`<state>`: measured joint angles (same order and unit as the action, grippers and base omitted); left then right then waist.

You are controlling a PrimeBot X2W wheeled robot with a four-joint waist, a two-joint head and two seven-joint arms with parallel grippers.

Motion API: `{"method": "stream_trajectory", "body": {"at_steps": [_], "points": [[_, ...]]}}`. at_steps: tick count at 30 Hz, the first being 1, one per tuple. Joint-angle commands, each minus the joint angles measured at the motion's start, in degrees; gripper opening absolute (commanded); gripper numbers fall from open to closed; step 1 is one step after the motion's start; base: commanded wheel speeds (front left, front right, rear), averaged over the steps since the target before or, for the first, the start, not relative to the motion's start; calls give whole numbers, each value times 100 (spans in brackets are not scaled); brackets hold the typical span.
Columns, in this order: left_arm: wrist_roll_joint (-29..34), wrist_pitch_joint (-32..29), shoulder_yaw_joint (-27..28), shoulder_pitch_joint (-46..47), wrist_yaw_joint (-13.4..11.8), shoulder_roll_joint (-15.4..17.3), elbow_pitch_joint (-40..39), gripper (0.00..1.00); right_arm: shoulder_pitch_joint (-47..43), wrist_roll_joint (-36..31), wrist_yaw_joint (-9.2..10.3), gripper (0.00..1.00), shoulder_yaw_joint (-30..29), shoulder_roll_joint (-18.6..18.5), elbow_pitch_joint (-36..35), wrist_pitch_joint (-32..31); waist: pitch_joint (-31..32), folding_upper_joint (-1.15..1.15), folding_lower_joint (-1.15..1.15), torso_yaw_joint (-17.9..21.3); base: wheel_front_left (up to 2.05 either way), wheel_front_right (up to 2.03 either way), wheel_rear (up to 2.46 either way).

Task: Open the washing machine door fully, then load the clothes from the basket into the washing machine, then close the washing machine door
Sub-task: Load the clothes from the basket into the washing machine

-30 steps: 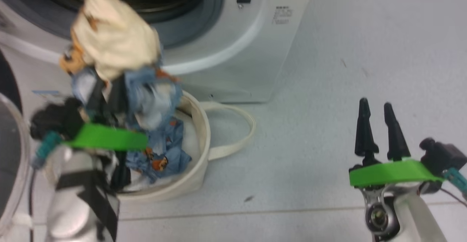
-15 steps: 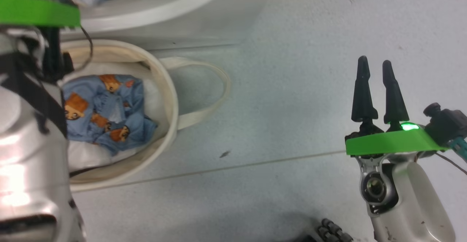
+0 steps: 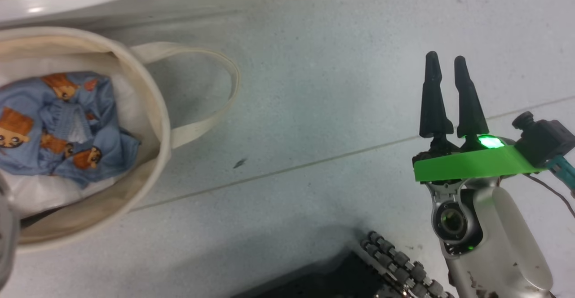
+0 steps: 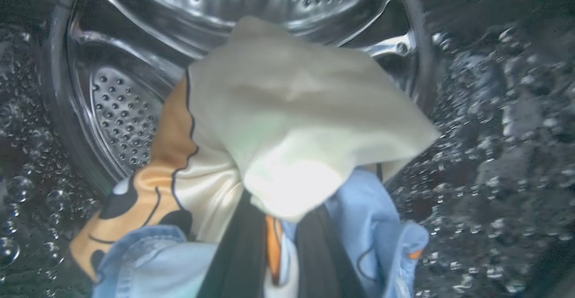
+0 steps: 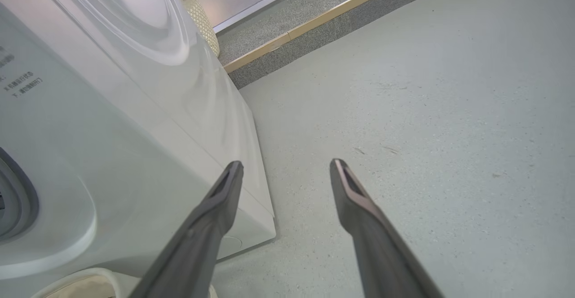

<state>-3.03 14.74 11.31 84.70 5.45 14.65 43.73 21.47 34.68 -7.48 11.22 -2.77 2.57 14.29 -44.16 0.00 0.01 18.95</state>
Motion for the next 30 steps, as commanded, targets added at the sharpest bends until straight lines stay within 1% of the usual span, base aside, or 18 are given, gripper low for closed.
{"method": "stream_trajectory", "body": {"at_steps": [1, 2, 3, 4, 6, 8, 11, 15, 16, 20, 23, 30], "points": [[115, 26, 4, 81, -60, 355, -60, 0, -112, 42, -1, 100, 126, -10, -170, 71, -145, 0, -1, 119, 0, 0, 0], [156, 26, -9, 113, -96, 404, 15, 0, -113, 58, -1, 100, 122, -10, -161, 71, -160, 0, -1, 134, 0, 0, 0], [187, 26, -15, 138, -137, 448, 63, 60, -111, 66, -1, 100, 113, -10, -148, 71, -173, 0, -1, 148, 0, 0, 0], [232, 26, -31, 144, -189, 491, 92, 100, -104, 69, -1, 100, 102, -10, -143, 71, -185, 0, -1, 158, 0, 0, 0], [251, 26, -25, 139, -275, 524, 144, 100, -80, 79, -1, 100, 75, -10, -160, 71, -202, 0, -1, 156, 0, 0, 0], [240, 26, -30, 110, -306, 509, 174, 100, -57, 37, -1, 100, 62, -10, -172, 71, -203, 0, -1, 127, 0, 0, 0], [208, 26, -63, -36, -294, 411, 93, 100, -42, -36, -1, 100, 29, -10, -157, 71, -127, 0, -1, 40, 0, 0, 0], [205, 26, -196, -518, -185, 220, -193, 100, -38, -96, -1, 100, 3, -10, -153, 71, 98, 0, -1, -104, 0, 0, 0], [205, 26, -196, -518, -185, 220, -193, 100, -38, -96, -1, 100, 3, -10, -153, 71, 98, 0, -1, -104, 0, 0, 0], [178, 26, -279, -1215, -119, 34, -403, 100, -50, -191, -1, 100, 8, -10, -105, 71, 470, 0, -1, -265, 0, 0, 0], [76, 26, -240, -1786, -87, -145, -567, 100, -67, -270, -1, 100, -41, -10, -49, 71, 816, 0, -1, -420, 0, 0, 0], [37, 26, -258, -3249, -53, -629, -1060, 100, -219, -438, -1, 100, -181, -10, 81, 71, 1726, 0, -1, -812, 0, 0, 0]]}}
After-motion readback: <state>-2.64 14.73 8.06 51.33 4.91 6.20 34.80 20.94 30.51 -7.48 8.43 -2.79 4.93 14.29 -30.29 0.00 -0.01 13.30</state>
